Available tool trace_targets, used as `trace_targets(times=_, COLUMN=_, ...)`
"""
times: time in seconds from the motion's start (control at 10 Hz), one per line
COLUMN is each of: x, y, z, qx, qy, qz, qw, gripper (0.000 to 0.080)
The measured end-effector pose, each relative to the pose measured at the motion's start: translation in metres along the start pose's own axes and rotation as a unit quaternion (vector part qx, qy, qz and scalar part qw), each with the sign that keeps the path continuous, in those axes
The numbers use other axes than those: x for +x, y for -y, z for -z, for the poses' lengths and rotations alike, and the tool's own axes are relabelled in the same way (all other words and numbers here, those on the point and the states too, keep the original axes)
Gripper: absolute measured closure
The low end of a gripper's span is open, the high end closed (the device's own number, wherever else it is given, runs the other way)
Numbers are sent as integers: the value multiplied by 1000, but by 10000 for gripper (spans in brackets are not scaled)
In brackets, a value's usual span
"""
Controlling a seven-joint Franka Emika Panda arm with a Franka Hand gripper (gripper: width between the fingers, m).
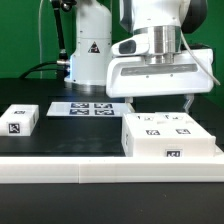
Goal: Assemble cabinet
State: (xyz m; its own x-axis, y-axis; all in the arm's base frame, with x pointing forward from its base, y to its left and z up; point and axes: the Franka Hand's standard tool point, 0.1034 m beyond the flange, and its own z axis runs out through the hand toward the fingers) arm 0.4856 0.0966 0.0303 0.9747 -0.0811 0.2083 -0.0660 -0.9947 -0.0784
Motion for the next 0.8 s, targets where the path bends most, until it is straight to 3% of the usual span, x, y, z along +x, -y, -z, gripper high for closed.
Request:
trace_targets(times=0.6, x=-2, y=-2, z=-4, qx=-1, qy=1, qz=2, qw=1000, gripper=2)
trace_targets(times=0.8, x=-6, y=-13, z=-17, qx=-8, qy=-5, qz=5, qw=1000, gripper=2)
